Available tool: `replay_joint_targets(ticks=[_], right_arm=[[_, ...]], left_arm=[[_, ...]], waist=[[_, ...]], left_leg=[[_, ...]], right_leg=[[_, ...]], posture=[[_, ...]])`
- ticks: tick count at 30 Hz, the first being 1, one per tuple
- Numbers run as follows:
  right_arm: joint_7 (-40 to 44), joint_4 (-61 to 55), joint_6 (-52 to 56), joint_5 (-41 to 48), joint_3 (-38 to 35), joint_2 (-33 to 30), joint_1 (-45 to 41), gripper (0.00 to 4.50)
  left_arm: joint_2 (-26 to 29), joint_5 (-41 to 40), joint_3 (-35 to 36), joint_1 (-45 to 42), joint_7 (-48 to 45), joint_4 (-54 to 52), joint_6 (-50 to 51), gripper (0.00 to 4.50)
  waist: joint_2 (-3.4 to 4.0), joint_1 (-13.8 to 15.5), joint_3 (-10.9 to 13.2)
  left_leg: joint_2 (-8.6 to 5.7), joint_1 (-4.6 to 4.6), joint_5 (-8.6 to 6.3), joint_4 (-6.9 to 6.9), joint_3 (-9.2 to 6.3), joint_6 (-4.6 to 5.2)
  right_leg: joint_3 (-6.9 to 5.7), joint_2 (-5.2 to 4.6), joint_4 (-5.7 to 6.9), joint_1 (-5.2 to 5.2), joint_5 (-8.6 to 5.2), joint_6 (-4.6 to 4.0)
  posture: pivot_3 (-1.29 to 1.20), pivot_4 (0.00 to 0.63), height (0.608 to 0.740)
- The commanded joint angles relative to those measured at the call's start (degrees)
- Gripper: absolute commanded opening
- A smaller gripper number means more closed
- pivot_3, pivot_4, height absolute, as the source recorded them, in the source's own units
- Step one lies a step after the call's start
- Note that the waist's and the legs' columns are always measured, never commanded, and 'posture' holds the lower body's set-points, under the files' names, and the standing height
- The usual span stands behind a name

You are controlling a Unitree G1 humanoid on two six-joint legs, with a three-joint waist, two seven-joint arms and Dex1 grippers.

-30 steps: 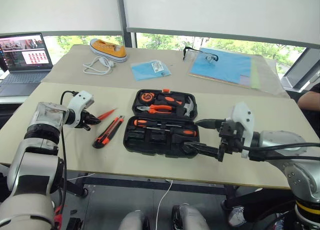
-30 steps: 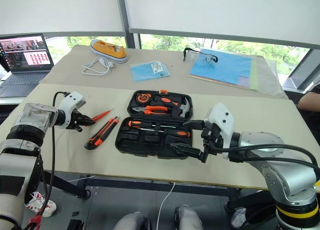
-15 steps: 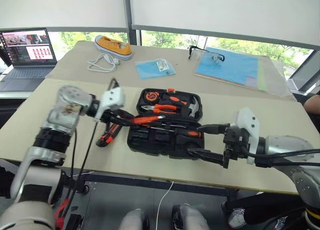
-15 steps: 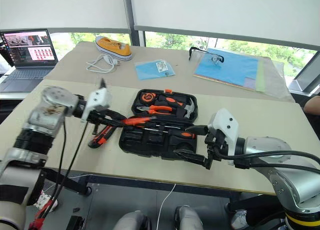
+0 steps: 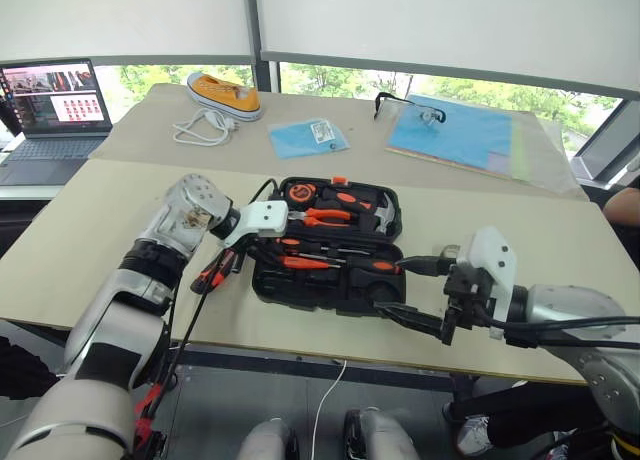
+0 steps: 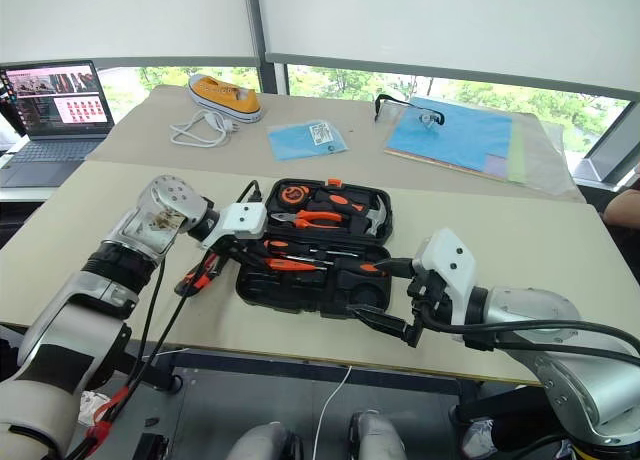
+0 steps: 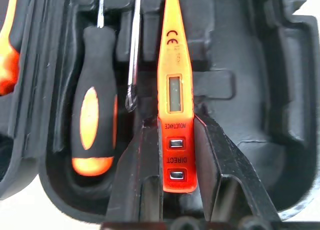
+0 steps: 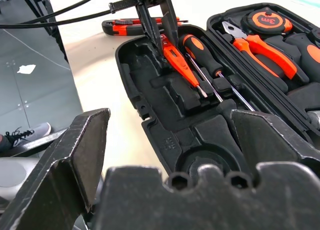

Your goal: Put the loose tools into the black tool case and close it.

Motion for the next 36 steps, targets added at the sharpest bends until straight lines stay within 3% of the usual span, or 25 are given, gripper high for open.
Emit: replay_joint_targets(ticks=[1,7,9,10,17,18,22,23,24,29,33,34,36], right_arm=[[-0.57,-1.73,-1.76,1.18,-1.72,-0.05,-0.06,4.50],[-0.97,-1.27,-2.23,0.75,-1.11,-0.03,-0.67,4.50],[-1.03,-1.27,-2.34,0.72,-1.08,-0.11,-0.65,4.50],[-1.06,-1.23,-2.36,0.73,-1.05,-0.14,-0.70,4.50],[-0.88,-0.93,-2.89,0.63,-0.87,-0.43,-0.59,4.50],[-0.82,-0.88,-2.96,0.62,-0.82,-0.44,-0.60,4.50],[-0.60,-0.60,-3.19,0.46,-0.57,-0.53,-0.77,4.50],[-0.57,-0.54,-3.23,0.44,-0.51,-0.55,-0.83,4.50],[-0.53,-0.46,-3.26,0.41,-0.47,-0.57,-0.90,4.50],[-0.50,-0.32,-3.47,-0.09,-0.11,-0.57,-0.81,4.50],[-0.45,-0.25,-3.57,-0.22,-0.07,-0.59,-0.60,4.50],[-0.49,-0.21,-3.58,-0.28,0.00,-0.56,-0.57,4.50],[-0.49,-0.10,-3.62,-0.41,0.17,-0.53,-0.53,4.50]], left_arm=[[0.03,1.52,-0.49,-0.72,-0.71,1.53,-2.38,0.43],[-1.00,1.53,-0.31,-1.02,-0.92,2.68,-2.90,0.43],[-1.12,1.43,-0.09,-1.03,-1.14,2.61,-2.39,1.43],[-1.11,1.39,0.03,-1.09,-1.22,2.59,-2.24,1.62],[1.26,-2.13,3.28,-1.29,-4.71,-1.16,0.46,4.16],[1.43,-3.27,4.20,-1.21,-5.14,-2.15,1.72,4.43],[0.56,-6.70,8.18,-0.60,-2.80,-3.59,5.41,4.43],[0.09,-7.76,9.40,-0.32,-1.83,-3.58,6.08,3.87],[-0.40,-8.82,10.56,-0.03,-1.02,-3.54,6.73,3.66],[-3.08,-12.98,14.73,3.83,3.35,-4.47,14.21,1.77],[-4.25,-13.46,14.72,9.01,5.52,-7.38,14.05,0.28],[-4.71,-13.67,14.71,10.17,6.11,-8.04,14.22,0.03],[-5.51,-13.69,14.42,11.65,7.20,-9.01,14.52,0.03]], waist=[[0.00,-0.02,0.00],[0.00,0.00,0.00],[0.00,0.00,0.00],[-0.01,0.00,0.00],[-0.01,-0.19,0.00],[-0.01,-0.14,0.00],[0.00,0.04,0.00],[-0.01,0.11,0.00],[0.00,0.14,0.00],[0.00,0.05,0.00],[0.00,-0.17,0.00],[0.00,-0.14,0.00],[-0.01,-0.10,0.00]], left_leg=[[0.00,0.00,0.00,0.00,0.00,0.00],[0.00,0.00,0.01,0.01,-0.01,0.03],[-0.01,-0.01,0.00,0.01,-0.02,0.05],[-0.01,-0.01,0.00,0.01,-0.02,0.05],[0.00,-0.04,-0.02,-0.01,-0.02,0.10],[0.00,-0.10,-0.02,0.00,-0.03,0.09],[-0.01,-0.22,-0.03,0.13,-0.09,0.11],[-0.02,-0.23,-0.03,0.15,-0.10,0.11],[-0.02,-0.23,-0.04,0.17,-0.11,0.12],[-0.03,-0.25,-0.05,0.24,-0.12,0.15],[-0.02,-0.21,-0.05,0.22,-0.11,0.14],[-0.01,-0.21,-0.04,0.22,-0.10,0.13],[-0.01,-0.21,-0.04,0.24,-0.10,0.12]], right_leg=[[0.00,-0.01,0.00,0.00,0.00,0.00],[0.00,-0.02,0.02,0.00,0.00,0.00],[0.00,-0.02,0.01,0.00,0.01,0.00],[-0.01,-0.02,0.01,0.00,0.00,0.00],[-0.03,0.02,-0.01,-0.03,0.03,-0.03],[-0.06,0.03,-0.03,-0.06,0.05,-0.07],[-0.13,0.01,-0.05,-0.07,0.19,-0.27],[-0.13,-0.01,-0.05,-0.07,0.19,-0.25],[-0.12,-0.02,-0.05,-0.07,0.19,-0.23],[-0.12,-0.03,-0.05,-0.05,0.22,-0.16],[-0.09,-0.01,-0.03,-0.04,0.23,-0.18],[-0.09,-0.02,-0.03,-0.04,0.25,-0.21],[-0.11,-0.02,-0.02,-0.04,0.26,-0.23]], posture=[[0.00,0.150,0.718],[0.00,0.150,0.718],[0.00,0.150,0.718],[0.00,0.150,0.718],[0.00,0.150,0.718],[0.00,0.150,0.718],[0.00,0.150,0.718],[0.00,0.150,0.718],[0.00,0.150,0.718],[0.00,0.150,0.718],[0.00,0.150,0.718],[0.00,0.150,0.718],[0.00,0.150,0.718]])
